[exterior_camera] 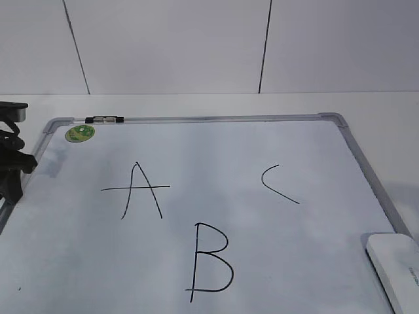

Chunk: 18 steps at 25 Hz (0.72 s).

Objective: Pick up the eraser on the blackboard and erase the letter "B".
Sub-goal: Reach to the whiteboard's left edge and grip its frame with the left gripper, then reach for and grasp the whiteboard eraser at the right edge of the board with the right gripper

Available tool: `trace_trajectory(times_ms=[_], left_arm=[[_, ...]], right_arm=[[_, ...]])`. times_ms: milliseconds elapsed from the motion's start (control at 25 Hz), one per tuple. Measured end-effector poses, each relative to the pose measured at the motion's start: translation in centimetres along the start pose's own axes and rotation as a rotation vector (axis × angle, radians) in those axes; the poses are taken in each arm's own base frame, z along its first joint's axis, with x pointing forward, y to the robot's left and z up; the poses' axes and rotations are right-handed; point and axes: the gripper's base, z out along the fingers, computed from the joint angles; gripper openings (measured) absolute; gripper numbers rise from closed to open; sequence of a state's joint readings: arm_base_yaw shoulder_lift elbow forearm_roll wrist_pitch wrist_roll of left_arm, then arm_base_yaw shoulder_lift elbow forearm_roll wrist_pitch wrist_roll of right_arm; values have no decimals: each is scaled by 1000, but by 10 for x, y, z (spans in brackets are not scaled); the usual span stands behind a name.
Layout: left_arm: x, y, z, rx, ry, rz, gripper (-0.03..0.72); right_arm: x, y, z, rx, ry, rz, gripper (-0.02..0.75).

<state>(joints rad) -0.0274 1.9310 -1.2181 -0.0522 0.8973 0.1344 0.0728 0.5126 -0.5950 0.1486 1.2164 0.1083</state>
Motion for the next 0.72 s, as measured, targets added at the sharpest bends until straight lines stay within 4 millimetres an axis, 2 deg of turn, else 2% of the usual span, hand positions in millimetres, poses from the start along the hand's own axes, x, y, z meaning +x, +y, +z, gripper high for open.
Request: trace_trajectory(times_ms=[320, 560, 720], left_arm=[[-2, 0, 1, 1, 9, 0, 224], [-2, 0, 1, 4, 12, -10, 60], [-1, 0, 1, 13, 12, -46, 28]], right_arm=[[0, 0, 0, -2, 1, 4, 463], [0, 0, 0, -1, 3, 13, 463], [0, 0, 0, -2, 3, 44, 464]])
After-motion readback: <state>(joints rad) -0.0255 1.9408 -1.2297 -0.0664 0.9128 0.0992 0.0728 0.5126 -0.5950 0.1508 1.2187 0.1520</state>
